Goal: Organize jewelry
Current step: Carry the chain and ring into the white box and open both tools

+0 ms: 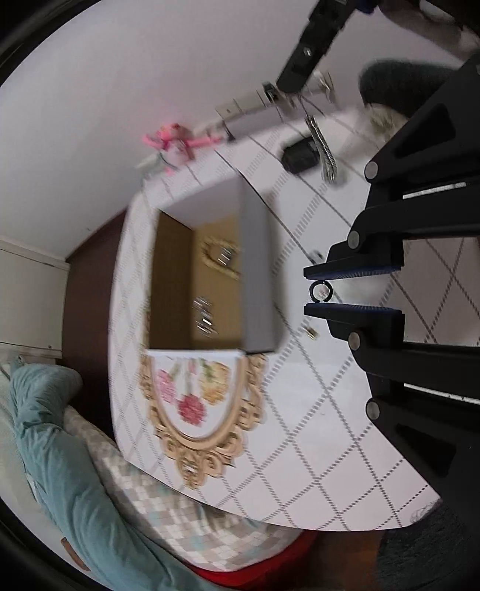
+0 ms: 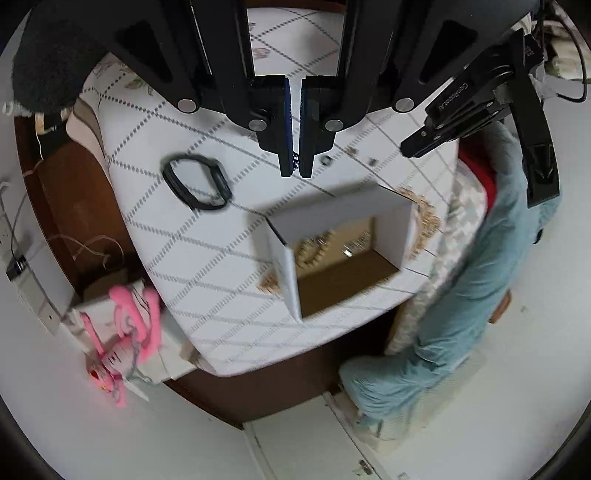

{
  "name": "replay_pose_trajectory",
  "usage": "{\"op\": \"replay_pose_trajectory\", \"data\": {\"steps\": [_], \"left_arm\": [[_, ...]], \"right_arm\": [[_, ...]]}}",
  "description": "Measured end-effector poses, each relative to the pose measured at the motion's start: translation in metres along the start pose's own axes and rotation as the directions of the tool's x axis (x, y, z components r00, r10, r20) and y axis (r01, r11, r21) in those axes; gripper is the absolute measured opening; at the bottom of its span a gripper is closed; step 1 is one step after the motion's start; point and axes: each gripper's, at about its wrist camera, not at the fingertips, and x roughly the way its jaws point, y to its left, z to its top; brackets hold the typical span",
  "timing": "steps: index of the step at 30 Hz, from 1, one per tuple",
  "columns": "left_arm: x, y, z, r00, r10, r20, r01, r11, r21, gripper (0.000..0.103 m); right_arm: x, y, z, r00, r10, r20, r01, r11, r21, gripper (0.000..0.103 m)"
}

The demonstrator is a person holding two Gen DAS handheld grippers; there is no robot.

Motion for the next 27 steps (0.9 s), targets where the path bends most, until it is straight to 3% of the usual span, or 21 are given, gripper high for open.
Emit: {"op": "replay_pose_trajectory", "data": {"steps": [5,11,18,27], "left_arm": [[-0.022,-0.005,0.045,0.997,-0.059,0.049,0.059,0.998,0.010,0.010],[-0.015,-0.004,0.091,0.998,-0.040,0.056,0.038,0.999,0.038,0.010],[0.027,0.014,0.120,0.999,-0.026,-0.035,0.026,1.000,0.009,0.010],[0.068,0.023,0.130,0.984,0.038,-0.172,-0.040,0.999,-0.009,0.015]], "right_arm": [[-0.023,0.028,0.036,0.997,0.047,0.064,-0.043,0.997,-0.065,0.003],[-0.020,0.058,0.086,0.993,0.035,0.110,-0.019,0.989,-0.146,0.003],[0.039,0.064,0.131,0.999,-0.019,0.033,0.024,0.985,-0.171,0.003],[0.104,0.057,0.146,0.993,-0.104,-0.062,0.089,0.974,-0.207,0.003]]}}
